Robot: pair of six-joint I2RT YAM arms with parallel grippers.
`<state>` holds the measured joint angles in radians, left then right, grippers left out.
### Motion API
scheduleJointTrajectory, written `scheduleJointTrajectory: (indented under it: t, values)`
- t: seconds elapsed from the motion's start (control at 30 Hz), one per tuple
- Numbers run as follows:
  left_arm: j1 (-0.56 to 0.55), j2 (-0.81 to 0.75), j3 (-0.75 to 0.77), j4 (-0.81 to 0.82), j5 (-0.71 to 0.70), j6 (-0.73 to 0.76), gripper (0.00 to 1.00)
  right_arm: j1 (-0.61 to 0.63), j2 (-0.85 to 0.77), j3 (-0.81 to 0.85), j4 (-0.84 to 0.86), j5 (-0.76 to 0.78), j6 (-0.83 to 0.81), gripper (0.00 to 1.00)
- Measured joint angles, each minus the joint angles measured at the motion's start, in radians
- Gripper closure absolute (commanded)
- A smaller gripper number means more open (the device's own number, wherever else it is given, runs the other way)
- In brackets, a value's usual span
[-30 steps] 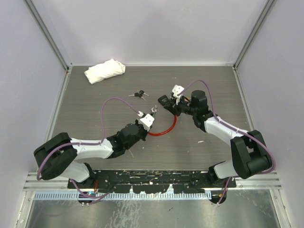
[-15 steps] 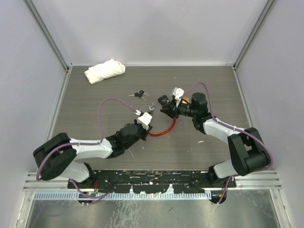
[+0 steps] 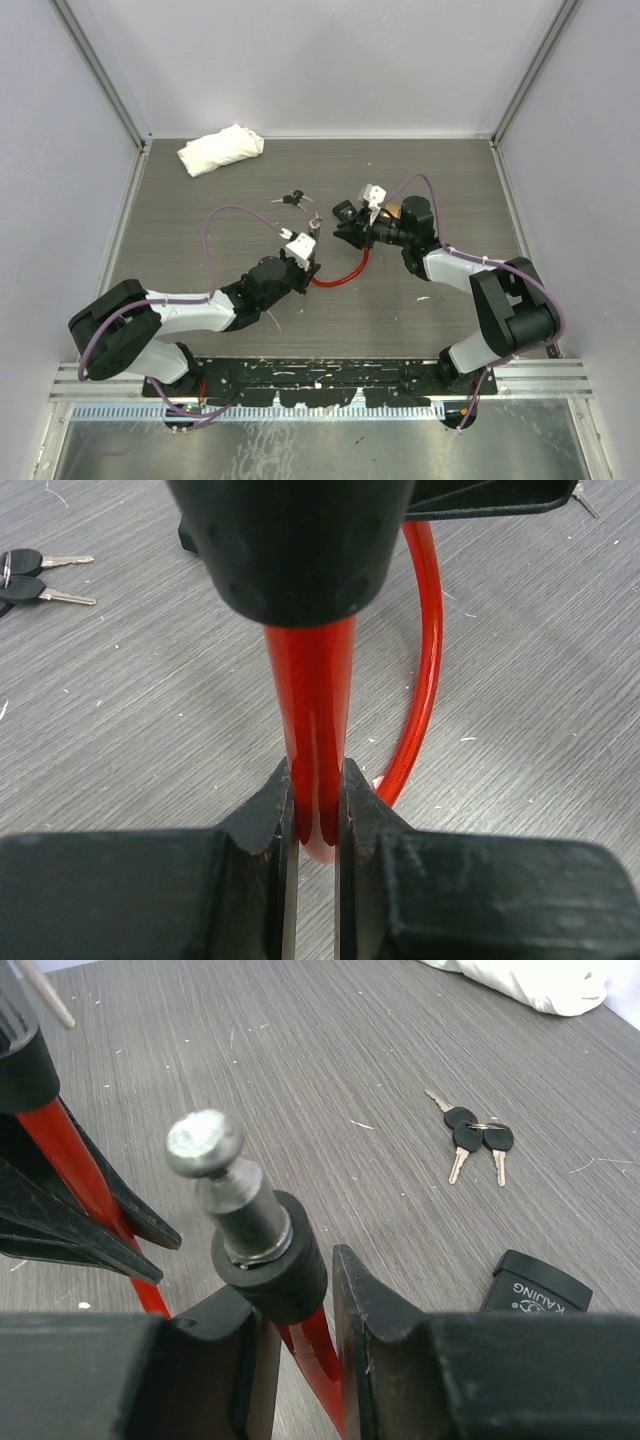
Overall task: Lock with the key
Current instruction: Adjust the lock.
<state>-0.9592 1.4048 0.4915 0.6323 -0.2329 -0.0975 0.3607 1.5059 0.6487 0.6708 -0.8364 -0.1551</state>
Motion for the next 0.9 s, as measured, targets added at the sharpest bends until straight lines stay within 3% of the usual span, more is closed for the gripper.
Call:
scheduleJointTrajectory:
  t: [0.1, 0.13, 0.53, 0.9]
  values:
    - [0.032, -0.005, -0.004, 0.0, 0.043, -0.019, 1.0, 0.002, 0.008, -0.001, 0.007, 0.009, -0.018, 0.97]
    - [0.048, -0.009, -0.005, -0.004, 0.066, -0.027, 1.0, 0.004, 0.006, 0.0, -0.002, 0.023, -0.032, 0.99]
    - [0.183, -0.163, -0.001, -0.212, 0.334, -0.049, 1.0, 0.119, -0.137, 0.053, -0.447, 0.313, -0.361, 0.99]
    - [0.192, -0.179, 0.236, -0.622, 0.449, 0.012, 1.0, 0.19, -0.155, 0.258, -0.818, 0.489, -0.534, 0.99]
